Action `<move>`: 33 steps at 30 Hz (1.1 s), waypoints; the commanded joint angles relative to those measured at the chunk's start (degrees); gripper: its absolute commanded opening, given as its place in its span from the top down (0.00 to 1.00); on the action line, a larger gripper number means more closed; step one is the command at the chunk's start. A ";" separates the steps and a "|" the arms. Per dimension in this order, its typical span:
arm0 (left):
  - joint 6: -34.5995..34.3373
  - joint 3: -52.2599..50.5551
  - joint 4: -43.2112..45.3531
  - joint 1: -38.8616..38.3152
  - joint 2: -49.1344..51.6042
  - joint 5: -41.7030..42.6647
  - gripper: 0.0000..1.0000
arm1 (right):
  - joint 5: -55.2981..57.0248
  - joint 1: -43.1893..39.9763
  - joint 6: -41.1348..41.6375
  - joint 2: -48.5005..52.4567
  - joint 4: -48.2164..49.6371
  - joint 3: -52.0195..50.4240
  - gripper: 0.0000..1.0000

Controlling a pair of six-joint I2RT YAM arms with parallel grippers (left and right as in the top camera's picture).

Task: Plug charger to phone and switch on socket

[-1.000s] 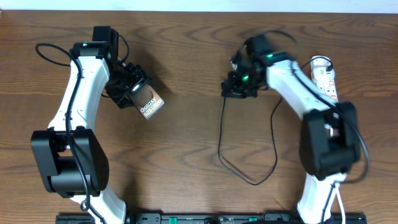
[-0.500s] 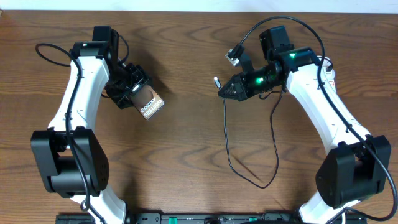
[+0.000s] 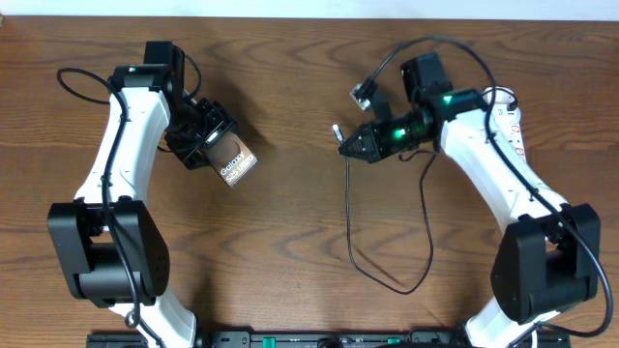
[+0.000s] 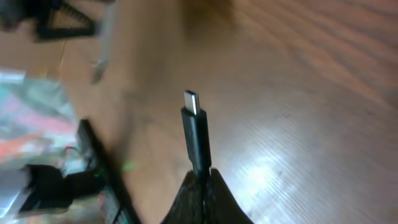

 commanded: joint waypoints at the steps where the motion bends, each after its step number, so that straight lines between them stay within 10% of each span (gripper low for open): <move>1: 0.11 1.88 -0.15 0.09 -1.51 1.38 0.39 | 7.80 0.13 8.11 0.37 5.90 -5.53 0.99; 14: -0.09 1.88 -0.15 0.09 -1.51 1.40 0.39 | 12.68 -0.26 20.11 0.13 13.68 -9.29 0.36; 33: -11.87 1.88 -0.44 0.11 -1.49 18.03 0.39 | 17.75 -1.05 32.26 -0.28 8.48 -2.16 0.32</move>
